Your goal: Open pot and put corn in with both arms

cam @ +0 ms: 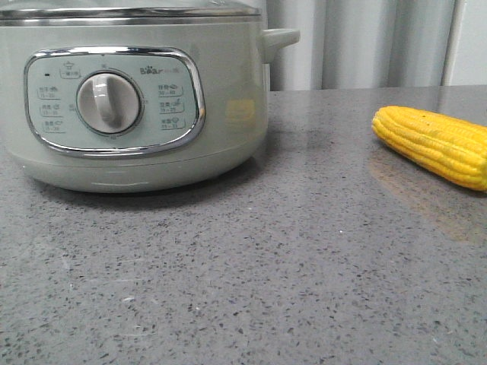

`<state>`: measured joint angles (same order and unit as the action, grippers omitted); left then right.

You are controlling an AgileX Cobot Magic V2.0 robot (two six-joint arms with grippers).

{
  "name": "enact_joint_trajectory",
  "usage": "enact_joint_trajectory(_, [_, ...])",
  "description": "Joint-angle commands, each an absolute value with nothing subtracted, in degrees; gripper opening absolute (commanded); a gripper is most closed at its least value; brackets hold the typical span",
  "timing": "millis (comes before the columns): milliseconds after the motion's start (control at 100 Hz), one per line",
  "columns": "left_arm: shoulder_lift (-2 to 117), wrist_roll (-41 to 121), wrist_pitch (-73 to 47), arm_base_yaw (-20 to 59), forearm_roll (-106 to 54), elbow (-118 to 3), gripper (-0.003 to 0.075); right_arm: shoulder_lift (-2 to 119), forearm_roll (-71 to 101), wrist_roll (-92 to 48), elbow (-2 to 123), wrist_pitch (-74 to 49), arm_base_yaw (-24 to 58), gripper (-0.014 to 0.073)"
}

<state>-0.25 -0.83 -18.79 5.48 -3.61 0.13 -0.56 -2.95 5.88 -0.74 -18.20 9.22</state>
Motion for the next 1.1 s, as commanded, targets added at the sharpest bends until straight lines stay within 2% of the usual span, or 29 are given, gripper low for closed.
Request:
enact_joint_trajectory(0, [-2.14, -1.40, -17.01, 5.40, -4.20, 1.46, -0.0018, -1.49, -3.71, 5.77, -2.18, -17.16, 9.03, -0.0075])
enact_joint_trajectory(350, [-2.14, -1.40, -16.79, 5.40, -4.20, 1.46, -0.0018, -1.49, -3.96, 5.77, -2.18, -16.18, 9.03, -0.0075])
enact_joint_trajectory(650, [-2.14, -1.40, -13.08, 5.40, -6.39, 1.46, -0.0018, -1.49, -3.91, 5.77, -2.18, -0.37, 9.03, -0.0075])
enact_joint_trajectory(820, [-2.14, -1.40, -6.81, 5.40, -20.87, 1.46, -0.0018, -1.49, 11.66, 7.47, -2.18, 9.06, 9.03, -0.0075])
enact_joint_trajectory(1090, [-2.14, -1.40, 0.00, 5.40, -48.55, 1.46, -0.0018, -1.24, 23.25, 7.47, -2.18, 9.30, 9.03, -0.0074])
